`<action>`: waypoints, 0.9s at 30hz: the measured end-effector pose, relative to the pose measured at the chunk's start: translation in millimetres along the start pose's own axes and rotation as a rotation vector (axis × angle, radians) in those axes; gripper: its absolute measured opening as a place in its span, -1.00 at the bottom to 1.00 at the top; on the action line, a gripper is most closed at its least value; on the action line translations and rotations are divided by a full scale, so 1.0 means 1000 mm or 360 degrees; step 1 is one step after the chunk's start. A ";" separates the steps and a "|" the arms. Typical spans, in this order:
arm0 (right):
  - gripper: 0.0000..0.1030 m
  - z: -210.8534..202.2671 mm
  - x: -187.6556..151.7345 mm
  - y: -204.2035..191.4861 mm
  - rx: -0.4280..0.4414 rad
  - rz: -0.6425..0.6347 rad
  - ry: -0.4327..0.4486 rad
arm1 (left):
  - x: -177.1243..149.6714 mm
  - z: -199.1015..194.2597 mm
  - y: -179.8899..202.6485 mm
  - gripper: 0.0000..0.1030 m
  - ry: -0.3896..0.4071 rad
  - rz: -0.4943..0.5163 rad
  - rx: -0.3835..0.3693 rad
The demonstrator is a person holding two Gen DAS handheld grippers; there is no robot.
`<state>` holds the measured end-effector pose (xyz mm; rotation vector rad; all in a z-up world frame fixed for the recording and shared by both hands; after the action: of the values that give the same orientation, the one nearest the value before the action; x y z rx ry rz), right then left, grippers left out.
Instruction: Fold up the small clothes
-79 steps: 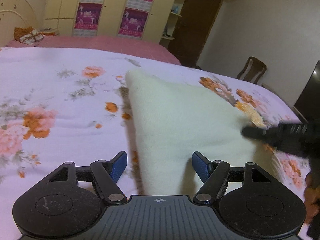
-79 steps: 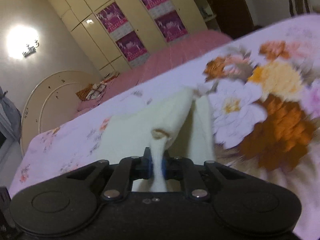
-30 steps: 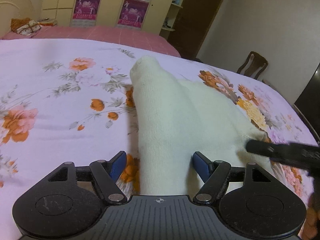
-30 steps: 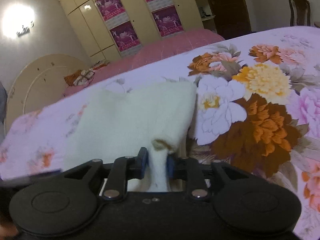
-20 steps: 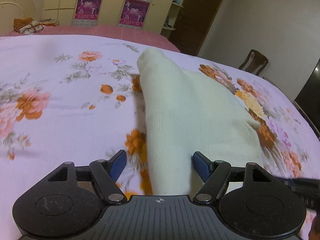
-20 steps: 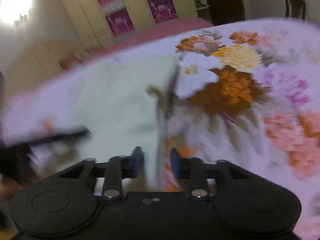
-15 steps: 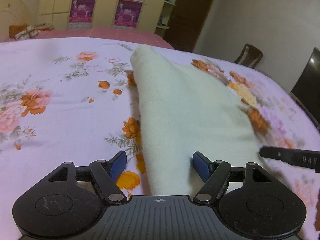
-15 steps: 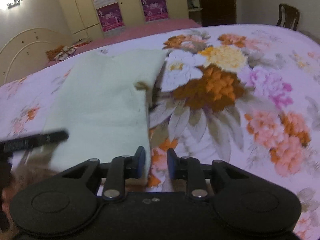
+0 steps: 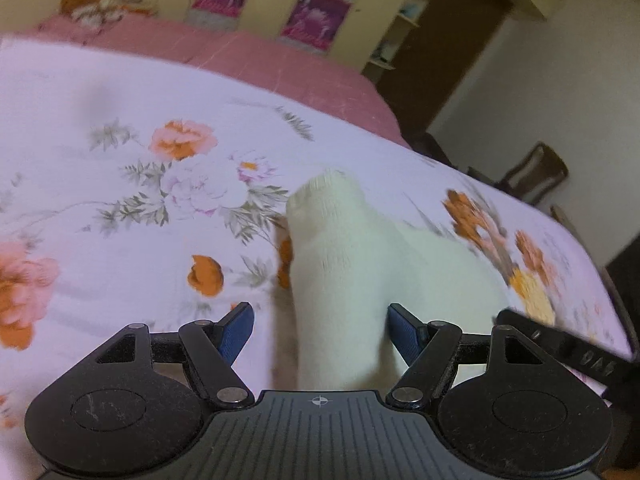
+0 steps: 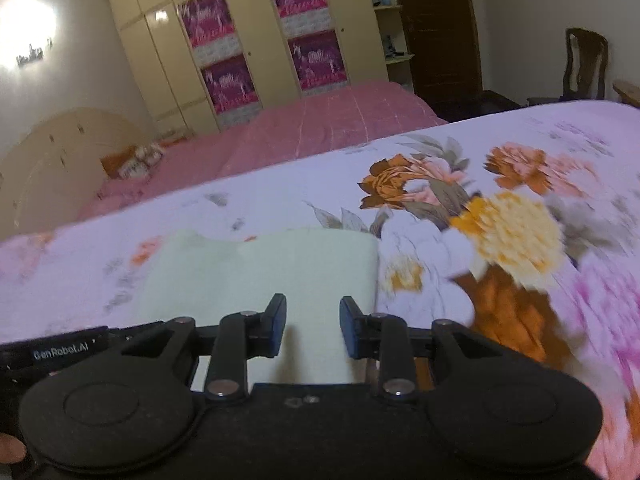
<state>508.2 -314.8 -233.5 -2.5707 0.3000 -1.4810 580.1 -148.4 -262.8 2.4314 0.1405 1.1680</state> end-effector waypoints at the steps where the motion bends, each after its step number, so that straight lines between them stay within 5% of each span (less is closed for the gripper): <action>1: -0.42 0.008 -0.002 0.001 -0.0004 -0.0009 -0.0011 | 0.002 0.005 -0.003 0.44 0.0004 -0.0048 -0.0001; 10: -0.43 0.034 0.006 0.012 0.0035 -0.0006 -0.0001 | 0.029 0.025 -0.007 0.48 0.0109 -0.0184 0.0027; 13: -0.38 0.040 0.018 0.006 0.0036 -0.0053 0.0051 | 0.028 0.040 -0.010 0.47 0.0109 -0.0127 0.0081; 16: -0.39 0.063 -0.002 0.002 0.0015 -0.0204 -0.0054 | 0.030 0.043 -0.010 0.47 0.0144 -0.0060 0.0091; 23: -0.33 0.036 0.016 -0.003 0.0076 -0.0114 0.0004 | 0.027 0.005 -0.009 0.47 0.0160 -0.0067 0.0054; 27: -0.22 0.021 -0.009 -0.017 0.0076 -0.0287 -0.0020 | 0.004 -0.003 -0.015 0.50 0.0136 -0.0013 0.0057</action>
<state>523.6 -295.2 -247.7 -2.6270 0.0309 -1.5083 581.2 -132.9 -264.6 2.4102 0.1988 1.2765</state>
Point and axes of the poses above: each gripper's, at about its wrist camera, not at the fingertips, and z roughly the way its jaws point, y to its right, x to its top, the point moved 9 cm from there along z, roughly the way its jaws point, and after that the axes turned 11 degrees about y, right-handed, at the moved point
